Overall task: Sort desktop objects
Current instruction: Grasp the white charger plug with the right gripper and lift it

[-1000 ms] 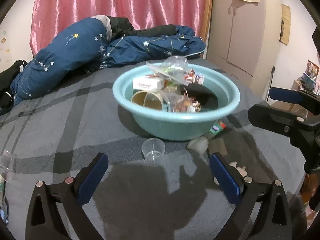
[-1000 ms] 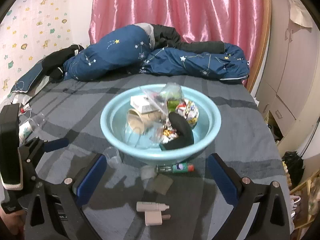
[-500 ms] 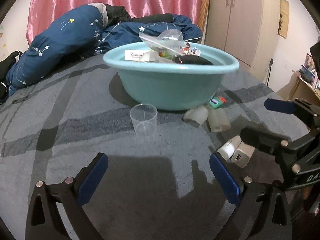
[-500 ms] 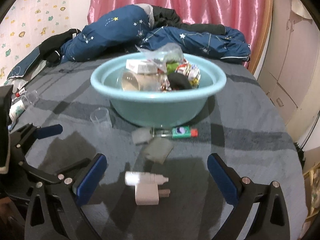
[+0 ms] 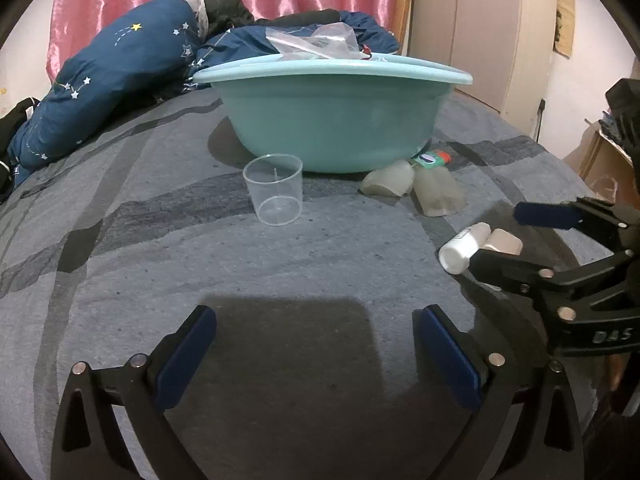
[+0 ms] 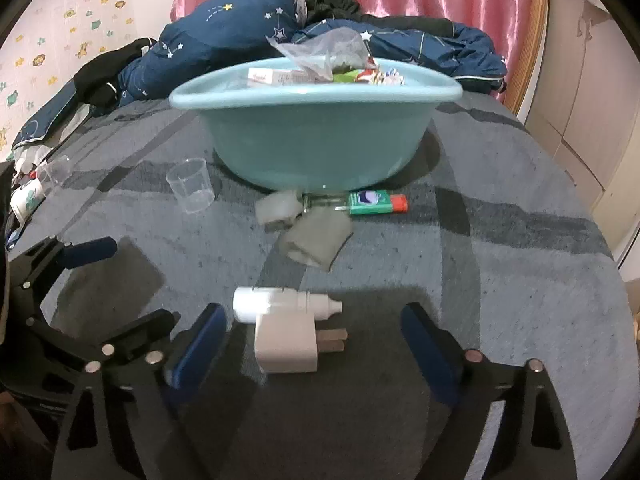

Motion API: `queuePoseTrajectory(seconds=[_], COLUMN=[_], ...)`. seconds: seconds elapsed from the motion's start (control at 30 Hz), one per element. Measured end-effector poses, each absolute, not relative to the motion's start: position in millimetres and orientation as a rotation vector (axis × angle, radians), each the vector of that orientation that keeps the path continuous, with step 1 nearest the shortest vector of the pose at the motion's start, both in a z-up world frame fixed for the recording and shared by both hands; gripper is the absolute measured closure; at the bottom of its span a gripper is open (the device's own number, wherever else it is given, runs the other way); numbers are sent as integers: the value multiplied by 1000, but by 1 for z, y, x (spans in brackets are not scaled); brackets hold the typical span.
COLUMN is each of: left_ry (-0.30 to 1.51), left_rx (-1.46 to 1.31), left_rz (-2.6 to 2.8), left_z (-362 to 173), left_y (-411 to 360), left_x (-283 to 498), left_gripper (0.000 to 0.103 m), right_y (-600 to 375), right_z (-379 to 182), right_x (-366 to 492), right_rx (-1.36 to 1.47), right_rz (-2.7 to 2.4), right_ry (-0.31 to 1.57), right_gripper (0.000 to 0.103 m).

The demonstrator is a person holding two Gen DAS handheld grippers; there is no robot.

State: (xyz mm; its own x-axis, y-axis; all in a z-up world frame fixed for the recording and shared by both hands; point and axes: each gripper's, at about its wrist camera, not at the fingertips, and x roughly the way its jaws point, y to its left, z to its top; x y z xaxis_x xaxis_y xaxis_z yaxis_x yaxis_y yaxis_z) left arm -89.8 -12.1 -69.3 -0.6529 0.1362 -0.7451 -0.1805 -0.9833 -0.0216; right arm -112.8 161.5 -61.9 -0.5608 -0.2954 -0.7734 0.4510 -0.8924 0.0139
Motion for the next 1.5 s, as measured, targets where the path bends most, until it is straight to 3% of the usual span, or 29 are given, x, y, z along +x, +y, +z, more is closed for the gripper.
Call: queuePoseTrajectory(seconds=[0.07,0.1,1.5], left_ry=[81,77,213], left_rx=[-1221,-1220,-1250], left_rz=[2701,2696,2460], left_z=[-70,-69,-63], left_y=[-11,-11,72], left_x=[-90,-90,-130], left_gripper=[0,0,0], right_y=[162,162,221], right_z=[-65,-66,-27], right_x=[-113,-113,-135], right_rx=[1175,1186,1221], right_rz=[-2425,-2401,-2444], right_ry=[261,254,187], right_gripper=[34,56,56])
